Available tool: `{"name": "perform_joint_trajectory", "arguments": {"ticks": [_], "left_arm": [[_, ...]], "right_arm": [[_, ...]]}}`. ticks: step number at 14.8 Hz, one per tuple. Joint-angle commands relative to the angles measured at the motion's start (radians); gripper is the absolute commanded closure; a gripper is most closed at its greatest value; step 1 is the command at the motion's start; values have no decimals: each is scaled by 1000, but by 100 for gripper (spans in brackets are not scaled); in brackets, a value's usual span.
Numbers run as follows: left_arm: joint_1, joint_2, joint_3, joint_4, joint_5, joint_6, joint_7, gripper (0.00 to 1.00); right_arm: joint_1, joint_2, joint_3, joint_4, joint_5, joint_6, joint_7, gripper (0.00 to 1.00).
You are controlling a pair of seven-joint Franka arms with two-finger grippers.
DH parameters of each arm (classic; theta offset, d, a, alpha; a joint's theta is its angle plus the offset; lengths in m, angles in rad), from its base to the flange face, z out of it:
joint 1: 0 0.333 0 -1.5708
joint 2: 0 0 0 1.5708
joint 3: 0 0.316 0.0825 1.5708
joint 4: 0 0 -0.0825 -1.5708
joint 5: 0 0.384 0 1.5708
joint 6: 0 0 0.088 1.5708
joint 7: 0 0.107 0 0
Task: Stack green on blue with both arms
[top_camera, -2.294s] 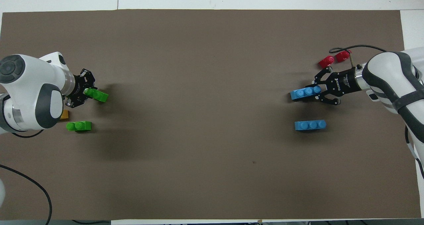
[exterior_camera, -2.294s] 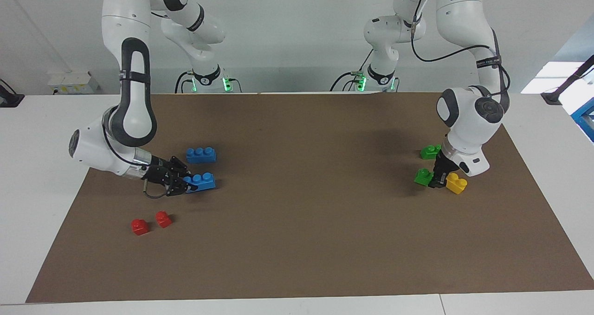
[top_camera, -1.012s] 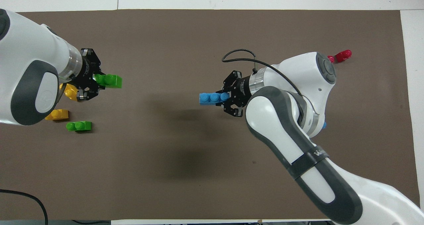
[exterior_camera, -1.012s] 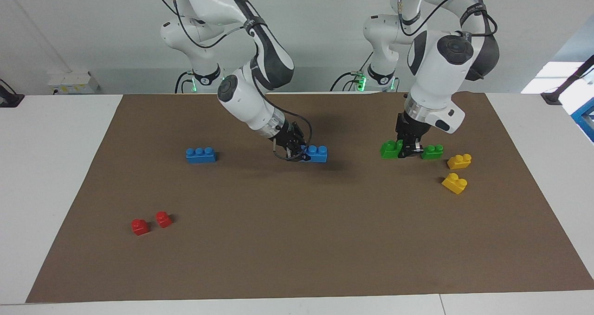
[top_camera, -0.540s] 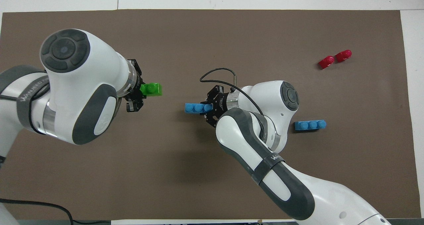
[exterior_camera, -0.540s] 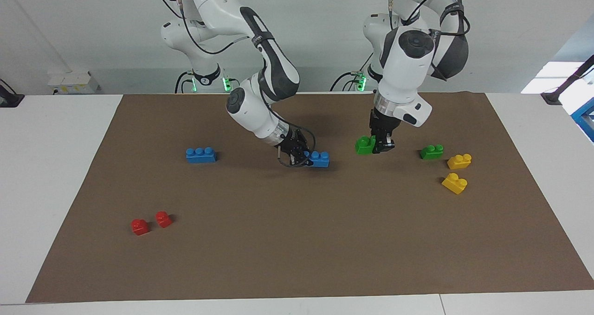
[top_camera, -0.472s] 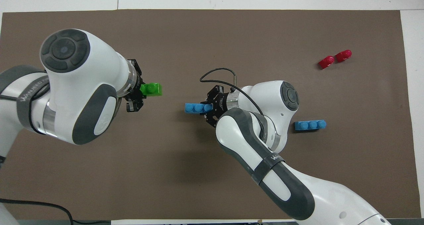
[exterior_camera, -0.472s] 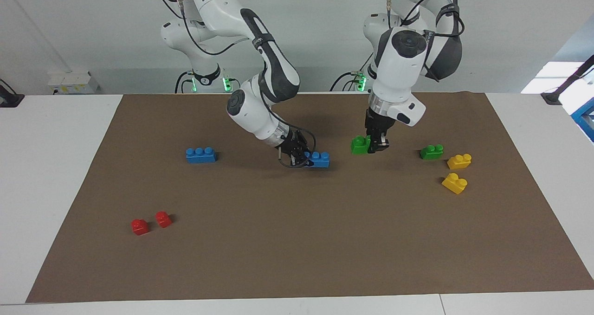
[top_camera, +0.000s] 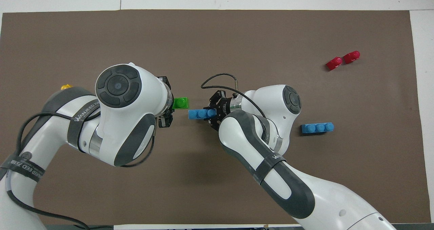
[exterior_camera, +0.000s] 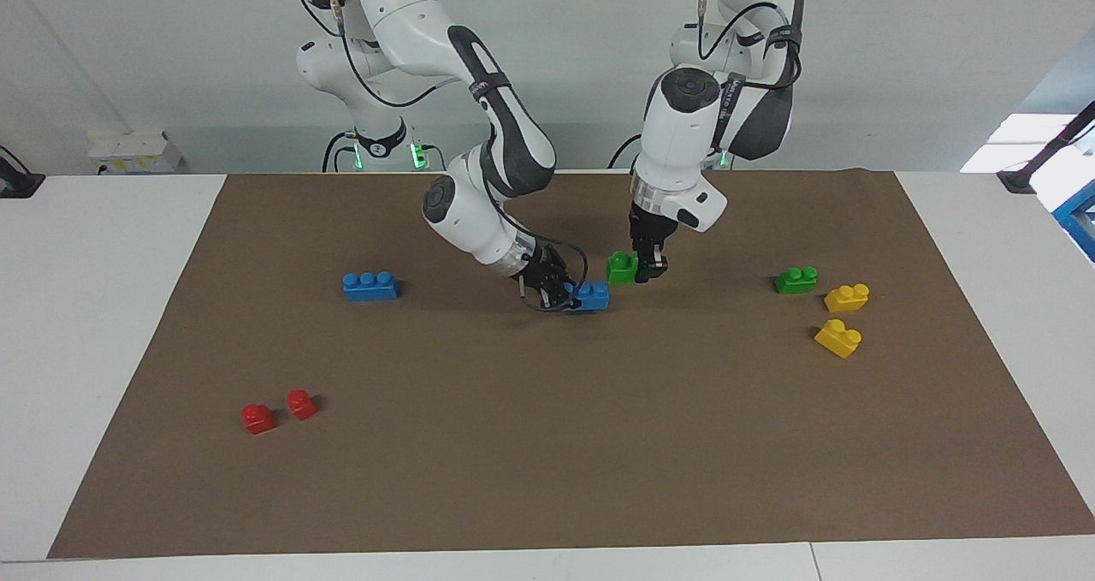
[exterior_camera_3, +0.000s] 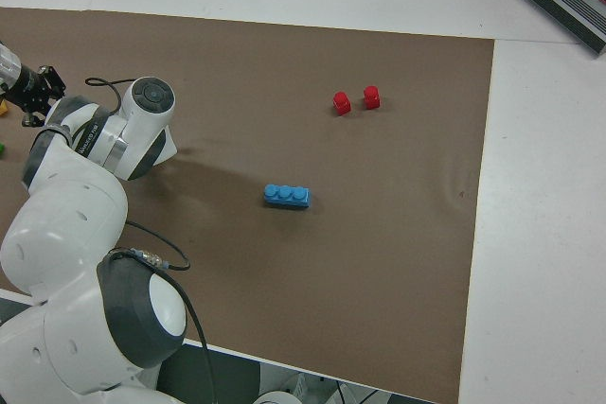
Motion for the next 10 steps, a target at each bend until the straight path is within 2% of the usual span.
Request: {"name": "perform_joint_trajectory", "arguments": {"ticks": [1,10], "left_arm": [[-37,-27,14,-66,15,59,-61,100],[-91,10,15,-115,18,131,-101,100]], "right_arm": [[10,19,-2,-4,40,38,-46,100],[17,45,-2,-4,72,67,-51,100]]}}
